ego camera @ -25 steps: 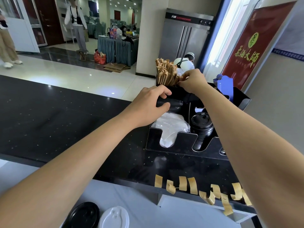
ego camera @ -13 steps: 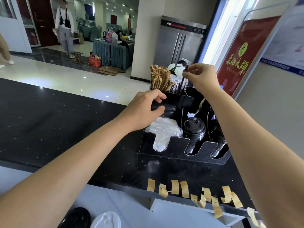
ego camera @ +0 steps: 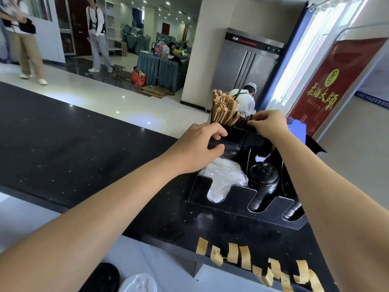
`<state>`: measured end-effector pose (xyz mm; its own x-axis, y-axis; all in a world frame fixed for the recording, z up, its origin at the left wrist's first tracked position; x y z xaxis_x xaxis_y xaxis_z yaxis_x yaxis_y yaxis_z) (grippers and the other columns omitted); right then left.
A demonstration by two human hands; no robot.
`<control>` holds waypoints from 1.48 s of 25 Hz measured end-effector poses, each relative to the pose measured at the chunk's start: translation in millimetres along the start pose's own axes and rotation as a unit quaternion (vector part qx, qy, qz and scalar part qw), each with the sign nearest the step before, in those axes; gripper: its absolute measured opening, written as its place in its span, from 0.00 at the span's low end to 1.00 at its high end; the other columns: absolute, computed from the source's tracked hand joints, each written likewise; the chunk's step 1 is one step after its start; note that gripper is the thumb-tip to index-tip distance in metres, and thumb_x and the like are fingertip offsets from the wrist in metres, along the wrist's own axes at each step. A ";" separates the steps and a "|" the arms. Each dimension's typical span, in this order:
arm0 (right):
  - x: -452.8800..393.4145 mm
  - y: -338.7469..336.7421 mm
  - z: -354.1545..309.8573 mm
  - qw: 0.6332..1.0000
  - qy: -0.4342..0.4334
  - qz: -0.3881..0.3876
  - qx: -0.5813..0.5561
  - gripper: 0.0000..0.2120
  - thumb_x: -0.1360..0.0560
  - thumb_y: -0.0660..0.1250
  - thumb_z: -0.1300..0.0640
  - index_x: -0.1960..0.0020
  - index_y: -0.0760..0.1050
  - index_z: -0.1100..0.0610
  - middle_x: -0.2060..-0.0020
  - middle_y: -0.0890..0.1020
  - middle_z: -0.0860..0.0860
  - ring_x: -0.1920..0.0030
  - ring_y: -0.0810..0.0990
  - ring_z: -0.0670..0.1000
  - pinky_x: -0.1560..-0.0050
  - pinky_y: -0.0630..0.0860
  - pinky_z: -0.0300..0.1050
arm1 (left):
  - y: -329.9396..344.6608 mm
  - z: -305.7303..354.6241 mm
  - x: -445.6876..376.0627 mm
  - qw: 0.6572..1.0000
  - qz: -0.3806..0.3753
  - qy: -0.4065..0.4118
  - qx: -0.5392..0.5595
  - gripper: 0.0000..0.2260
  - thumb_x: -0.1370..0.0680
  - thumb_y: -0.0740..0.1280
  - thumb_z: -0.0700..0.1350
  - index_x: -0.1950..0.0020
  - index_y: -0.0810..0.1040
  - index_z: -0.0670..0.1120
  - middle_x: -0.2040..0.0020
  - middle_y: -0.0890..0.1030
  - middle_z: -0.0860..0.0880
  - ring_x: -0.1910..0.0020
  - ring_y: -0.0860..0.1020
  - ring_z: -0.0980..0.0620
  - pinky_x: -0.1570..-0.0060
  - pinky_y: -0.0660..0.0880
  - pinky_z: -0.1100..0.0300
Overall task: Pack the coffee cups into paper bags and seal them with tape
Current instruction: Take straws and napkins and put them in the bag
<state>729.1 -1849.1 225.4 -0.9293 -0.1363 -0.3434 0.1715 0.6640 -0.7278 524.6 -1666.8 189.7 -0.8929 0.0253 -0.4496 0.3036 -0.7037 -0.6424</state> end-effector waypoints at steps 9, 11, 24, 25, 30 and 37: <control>6.4 -8.5 -14.7 0.996 -0.020 0.083 0.008 0.10 0.26 0.76 0.58 0.46 0.86 0.57 0.50 0.87 0.53 0.50 0.85 0.54 0.48 0.82 0.49 | 4.3 -0.7 -1.6 1.000 -0.003 0.005 0.009 0.14 0.19 0.67 0.48 0.33 0.76 0.52 0.42 0.78 0.54 0.38 0.72 0.52 0.42 0.69 0.59; 12.9 -15.6 -19.4 0.995 -0.027 0.096 -0.010 0.08 0.25 0.74 0.60 0.46 0.86 0.58 0.52 0.86 0.53 0.52 0.83 0.51 0.51 0.80 0.44 | 6.5 1.2 -1.5 1.000 -0.006 0.007 0.012 0.14 0.19 0.67 0.47 0.33 0.76 0.52 0.42 0.78 0.54 0.39 0.72 0.53 0.43 0.68 0.61; 24.0 -22.5 -20.2 0.989 -0.023 0.126 -0.079 0.09 0.25 0.71 0.62 0.46 0.86 0.56 0.54 0.86 0.52 0.57 0.82 0.49 0.53 0.78 0.41 | 9.7 3.9 -1.2 1.000 -0.004 0.015 0.004 0.14 0.19 0.67 0.46 0.33 0.76 0.50 0.42 0.78 0.53 0.41 0.73 0.55 0.50 0.64 0.76; 24.3 -22.6 -20.2 0.988 -0.027 0.128 -0.085 0.09 0.25 0.70 0.62 0.47 0.85 0.56 0.55 0.86 0.52 0.57 0.82 0.49 0.54 0.78 0.41 | 10.0 3.9 -1.1 1.000 -0.004 0.016 0.004 0.14 0.19 0.67 0.46 0.33 0.76 0.50 0.42 0.78 0.53 0.41 0.73 0.55 0.50 0.64 0.76; 26.0 -21.9 -22.7 0.985 -0.050 0.141 -0.082 0.09 0.26 0.67 0.63 0.46 0.81 0.59 0.56 0.83 0.49 0.56 0.82 0.48 0.55 0.79 0.43 | 12.1 4.7 -1.2 1.000 -0.007 0.016 0.007 0.14 0.19 0.67 0.46 0.33 0.77 0.49 0.42 0.79 0.52 0.43 0.73 0.55 0.48 0.66 0.73; 21.3 -21.6 -20.6 0.988 -0.032 0.116 -0.096 0.14 0.27 0.71 0.65 0.44 0.84 0.55 0.59 0.85 0.49 0.56 0.85 0.50 0.50 0.83 0.48 | 14.2 4.8 -1.1 1.000 -0.012 0.015 0.008 0.14 0.19 0.67 0.46 0.33 0.76 0.49 0.42 0.79 0.51 0.42 0.73 0.53 0.43 0.70 0.61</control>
<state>698.9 -1851.2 246.1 -0.8486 -0.0066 -0.5291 0.3067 0.8088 -0.5019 528.3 -1680.3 184.1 -0.8893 0.0628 -0.4530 0.2769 -0.7143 -0.6427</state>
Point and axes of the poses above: each hand's wrist, its own x-axis away from the middle knuckle, its own y-axis out of the palm, z = x × y, the point moved 5 cm from there along -x, towards the middle knuckle
